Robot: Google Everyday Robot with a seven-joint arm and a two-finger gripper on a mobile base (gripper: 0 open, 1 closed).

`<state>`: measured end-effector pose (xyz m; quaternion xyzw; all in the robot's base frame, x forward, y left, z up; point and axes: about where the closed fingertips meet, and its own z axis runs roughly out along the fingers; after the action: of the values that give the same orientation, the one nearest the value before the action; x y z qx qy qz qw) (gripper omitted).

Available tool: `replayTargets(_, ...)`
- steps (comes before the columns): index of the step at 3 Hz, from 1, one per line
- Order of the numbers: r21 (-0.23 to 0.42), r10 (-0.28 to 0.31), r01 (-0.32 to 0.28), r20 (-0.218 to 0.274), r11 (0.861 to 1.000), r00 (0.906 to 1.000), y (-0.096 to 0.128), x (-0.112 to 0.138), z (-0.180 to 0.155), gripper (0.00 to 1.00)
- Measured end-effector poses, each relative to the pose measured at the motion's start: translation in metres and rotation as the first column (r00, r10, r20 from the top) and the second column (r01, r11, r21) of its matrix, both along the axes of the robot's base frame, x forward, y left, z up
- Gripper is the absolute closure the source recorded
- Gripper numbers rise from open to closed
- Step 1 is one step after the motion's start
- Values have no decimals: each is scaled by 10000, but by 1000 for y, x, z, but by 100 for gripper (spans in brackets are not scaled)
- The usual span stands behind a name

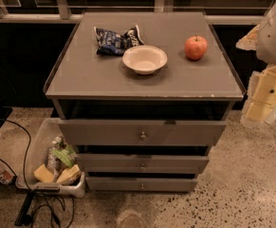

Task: Open middle drawer

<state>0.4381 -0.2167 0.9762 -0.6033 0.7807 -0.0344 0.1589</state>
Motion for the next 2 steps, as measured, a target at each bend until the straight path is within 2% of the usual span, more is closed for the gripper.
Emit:
replayTargets(1, 0, 0, 0, 1, 10000, 10000, 0, 0, 0, 0)
replayTargets(2, 225, 412, -415, 116, 9989, 9991, 7, 2, -10, 0)
